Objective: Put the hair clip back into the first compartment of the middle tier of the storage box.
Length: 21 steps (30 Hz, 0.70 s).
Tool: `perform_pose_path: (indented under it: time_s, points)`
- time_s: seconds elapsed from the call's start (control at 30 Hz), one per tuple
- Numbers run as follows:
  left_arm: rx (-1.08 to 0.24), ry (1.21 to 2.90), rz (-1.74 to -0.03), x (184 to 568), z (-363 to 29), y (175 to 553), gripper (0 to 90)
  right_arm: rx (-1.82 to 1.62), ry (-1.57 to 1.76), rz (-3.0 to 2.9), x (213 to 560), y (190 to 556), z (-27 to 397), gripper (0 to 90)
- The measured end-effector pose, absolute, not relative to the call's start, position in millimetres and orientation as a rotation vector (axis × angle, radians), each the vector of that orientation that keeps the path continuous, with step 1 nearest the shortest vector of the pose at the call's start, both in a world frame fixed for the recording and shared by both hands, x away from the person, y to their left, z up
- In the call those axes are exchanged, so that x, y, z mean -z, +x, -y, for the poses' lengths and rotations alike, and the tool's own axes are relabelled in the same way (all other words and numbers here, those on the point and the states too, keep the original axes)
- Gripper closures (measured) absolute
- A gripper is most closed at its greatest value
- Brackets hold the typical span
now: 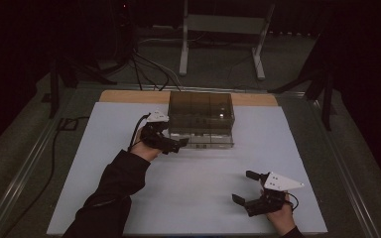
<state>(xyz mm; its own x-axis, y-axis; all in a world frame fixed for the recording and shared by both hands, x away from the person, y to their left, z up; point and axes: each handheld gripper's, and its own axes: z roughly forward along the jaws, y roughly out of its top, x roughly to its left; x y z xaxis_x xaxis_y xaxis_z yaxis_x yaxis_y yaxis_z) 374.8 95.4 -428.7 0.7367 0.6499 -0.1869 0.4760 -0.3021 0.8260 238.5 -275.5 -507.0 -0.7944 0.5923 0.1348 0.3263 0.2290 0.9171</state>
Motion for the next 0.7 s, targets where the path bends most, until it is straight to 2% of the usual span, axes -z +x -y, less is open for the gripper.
perform_pose_path:
  time_s: [0.43,0.7]
  points:
    - [-0.184,1.908,-0.861,429,-117,366,0.5,-1.61,0.868,-2.257,507,240,275,0.2]
    - [-0.208,1.921,-0.853,434,-131,356,0.5,-1.602,0.859,-2.273,507,241,272,0.3]
